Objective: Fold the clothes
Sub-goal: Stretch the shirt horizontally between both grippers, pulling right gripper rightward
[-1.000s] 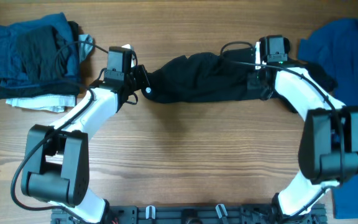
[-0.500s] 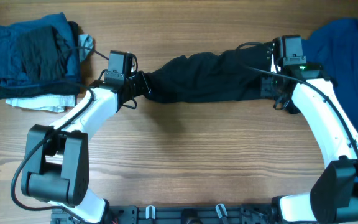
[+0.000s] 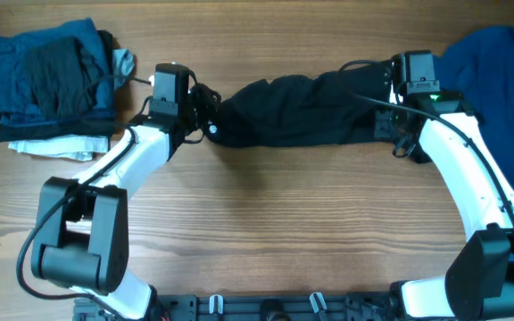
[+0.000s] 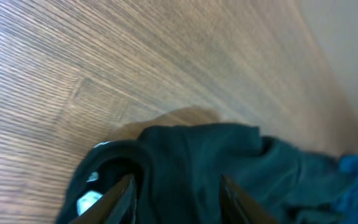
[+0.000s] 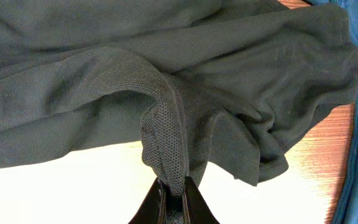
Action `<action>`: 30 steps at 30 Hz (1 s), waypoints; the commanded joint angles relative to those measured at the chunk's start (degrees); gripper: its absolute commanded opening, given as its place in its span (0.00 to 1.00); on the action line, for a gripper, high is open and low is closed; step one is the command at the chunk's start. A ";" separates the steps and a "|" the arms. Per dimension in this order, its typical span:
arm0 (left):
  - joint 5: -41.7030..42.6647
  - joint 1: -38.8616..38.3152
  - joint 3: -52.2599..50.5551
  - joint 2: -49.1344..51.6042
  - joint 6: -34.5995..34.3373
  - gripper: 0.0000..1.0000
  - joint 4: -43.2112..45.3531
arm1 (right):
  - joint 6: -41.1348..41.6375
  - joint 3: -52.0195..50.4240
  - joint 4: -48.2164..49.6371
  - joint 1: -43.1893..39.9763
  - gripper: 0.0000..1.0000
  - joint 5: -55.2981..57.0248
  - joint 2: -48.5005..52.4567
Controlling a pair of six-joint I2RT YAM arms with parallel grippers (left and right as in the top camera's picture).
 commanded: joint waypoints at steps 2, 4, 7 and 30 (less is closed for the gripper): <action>1.16 0.17 0.72 4.26 -7.58 0.41 2.12 | 1.25 0.26 0.00 0.35 0.04 -0.42 -0.37; 1.79 0.17 0.72 4.94 -8.72 0.40 2.14 | 1.22 0.26 0.00 0.35 0.04 -0.42 -0.37; 2.01 0.17 0.72 4.96 -8.63 0.40 2.12 | 1.22 0.26 0.00 0.35 0.05 -0.42 -0.37; -1.16 0.17 0.72 7.28 -8.61 0.44 2.34 | 1.25 0.26 -0.07 0.35 0.04 -0.44 -0.37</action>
